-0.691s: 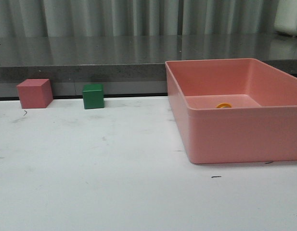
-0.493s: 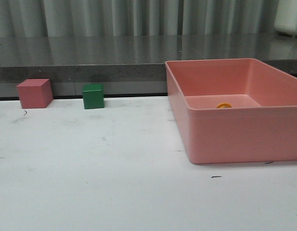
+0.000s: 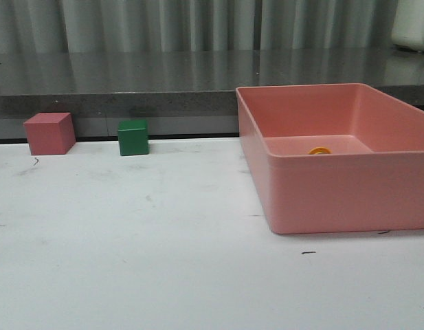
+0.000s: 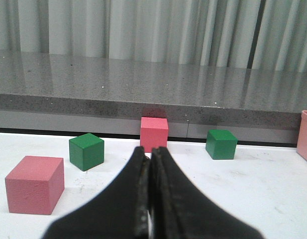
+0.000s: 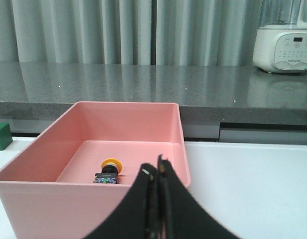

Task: Place and stand button with both arms

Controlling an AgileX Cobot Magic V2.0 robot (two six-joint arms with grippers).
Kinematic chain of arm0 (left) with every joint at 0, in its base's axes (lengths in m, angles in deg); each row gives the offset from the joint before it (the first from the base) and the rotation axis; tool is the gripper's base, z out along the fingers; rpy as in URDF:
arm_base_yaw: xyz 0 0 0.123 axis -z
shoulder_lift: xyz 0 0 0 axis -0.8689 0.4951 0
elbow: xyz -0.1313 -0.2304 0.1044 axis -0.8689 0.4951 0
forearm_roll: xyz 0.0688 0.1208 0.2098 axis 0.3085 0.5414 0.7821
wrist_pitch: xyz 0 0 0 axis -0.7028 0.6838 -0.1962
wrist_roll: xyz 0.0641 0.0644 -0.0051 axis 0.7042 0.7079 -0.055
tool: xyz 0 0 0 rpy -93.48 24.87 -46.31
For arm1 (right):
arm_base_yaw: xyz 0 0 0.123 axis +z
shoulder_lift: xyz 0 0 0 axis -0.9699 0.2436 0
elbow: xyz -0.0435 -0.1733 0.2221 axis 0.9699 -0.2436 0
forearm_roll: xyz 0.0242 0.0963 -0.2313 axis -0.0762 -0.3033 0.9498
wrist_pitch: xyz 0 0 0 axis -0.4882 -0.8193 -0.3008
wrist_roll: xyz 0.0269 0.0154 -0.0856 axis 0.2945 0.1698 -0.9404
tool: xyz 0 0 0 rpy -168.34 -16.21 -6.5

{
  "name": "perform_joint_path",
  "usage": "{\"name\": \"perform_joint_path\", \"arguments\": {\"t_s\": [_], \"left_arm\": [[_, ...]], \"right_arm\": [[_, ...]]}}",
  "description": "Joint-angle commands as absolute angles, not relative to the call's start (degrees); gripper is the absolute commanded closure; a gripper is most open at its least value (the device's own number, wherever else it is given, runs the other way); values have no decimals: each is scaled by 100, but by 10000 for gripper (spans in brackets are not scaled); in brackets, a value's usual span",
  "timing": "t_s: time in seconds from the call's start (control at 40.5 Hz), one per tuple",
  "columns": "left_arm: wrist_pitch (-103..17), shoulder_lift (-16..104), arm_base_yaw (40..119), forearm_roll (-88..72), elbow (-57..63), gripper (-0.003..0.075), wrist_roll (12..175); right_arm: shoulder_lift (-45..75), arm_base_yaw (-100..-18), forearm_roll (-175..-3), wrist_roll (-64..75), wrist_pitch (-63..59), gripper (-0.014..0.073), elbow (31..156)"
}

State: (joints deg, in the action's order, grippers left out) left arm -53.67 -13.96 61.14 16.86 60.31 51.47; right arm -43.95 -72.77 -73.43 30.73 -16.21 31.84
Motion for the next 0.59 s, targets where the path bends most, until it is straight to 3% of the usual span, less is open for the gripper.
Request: {"name": "perform_joint_path", "arguments": {"t_s": [0.0, 0.271, 0.567], "left_arm": [[-5890, -1528, 6106, 1642, 6084, 741, 5145], [-6262, -1528, 6106, 1631, 5657, 741, 5145], [-4709, -772, 6106, 1641, 3315, 741, 5145]], "right_arm": [[-4499, -7320, -7266, 3069, -2096, 662, 3208], [-4499, -7320, -7266, 3069, -1792, 662, 3643], [-3797, -7320, -7261, 3065, -392, 662, 5684]]}}
